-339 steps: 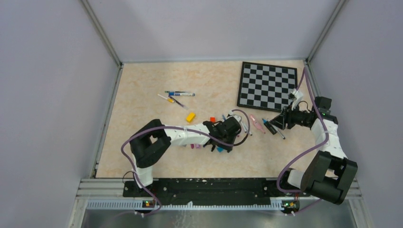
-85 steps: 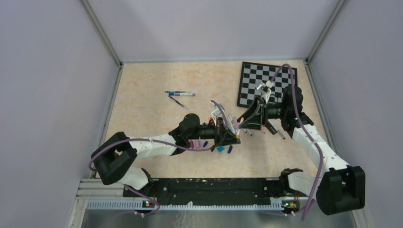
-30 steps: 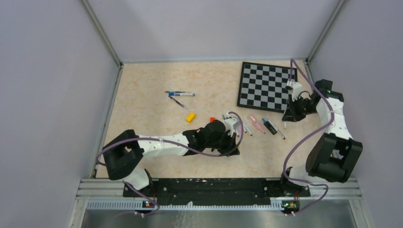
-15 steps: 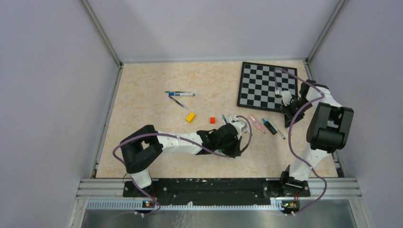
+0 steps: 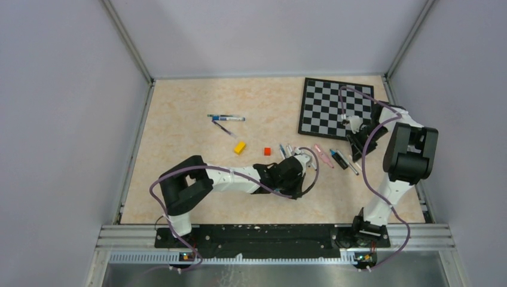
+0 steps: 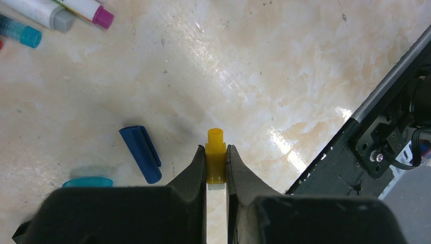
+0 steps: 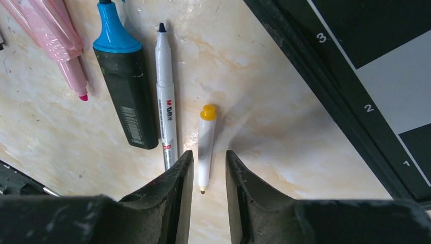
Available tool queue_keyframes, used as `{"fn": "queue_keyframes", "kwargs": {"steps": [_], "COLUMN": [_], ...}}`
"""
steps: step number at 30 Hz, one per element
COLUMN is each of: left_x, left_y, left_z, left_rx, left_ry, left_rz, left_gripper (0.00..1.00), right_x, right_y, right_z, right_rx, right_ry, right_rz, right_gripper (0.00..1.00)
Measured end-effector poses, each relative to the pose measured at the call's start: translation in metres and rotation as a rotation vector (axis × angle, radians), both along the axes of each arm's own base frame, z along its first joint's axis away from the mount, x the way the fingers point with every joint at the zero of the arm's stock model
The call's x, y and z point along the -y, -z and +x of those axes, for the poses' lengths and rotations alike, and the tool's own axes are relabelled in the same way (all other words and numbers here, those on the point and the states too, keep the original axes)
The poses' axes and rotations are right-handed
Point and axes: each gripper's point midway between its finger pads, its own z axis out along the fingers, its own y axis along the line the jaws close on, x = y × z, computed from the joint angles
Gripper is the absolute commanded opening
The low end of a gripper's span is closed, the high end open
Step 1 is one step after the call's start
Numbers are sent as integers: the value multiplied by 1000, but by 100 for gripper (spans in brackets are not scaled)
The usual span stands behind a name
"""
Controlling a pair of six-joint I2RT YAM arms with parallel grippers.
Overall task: Open the pen caps
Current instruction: Place the pen cap at the center of the board.
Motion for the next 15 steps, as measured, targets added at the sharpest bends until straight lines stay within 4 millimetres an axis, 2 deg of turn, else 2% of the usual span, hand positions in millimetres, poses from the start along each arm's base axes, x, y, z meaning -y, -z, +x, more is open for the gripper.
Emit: {"fn": "queue_keyframes", "kwargs": {"steps": [6,9,15], "left_x": [-5,-6,-7], "left_y": [8,11,14], "left_z": [0,0,1], "left_rx": [-7,-6,-7], "left_ry": [-7,-12,-18], "left_rz": [41,57,82], "left_gripper": [16,19,30], "right_x": [-5,-9,-26], "right_y": [-3,-12,-59], "right_z": [1,4,14], "right_rx": [3,33,183], "right_ry": [16,25,47], "right_rz": [27,43,119], "right_gripper": [30,31,31]}}
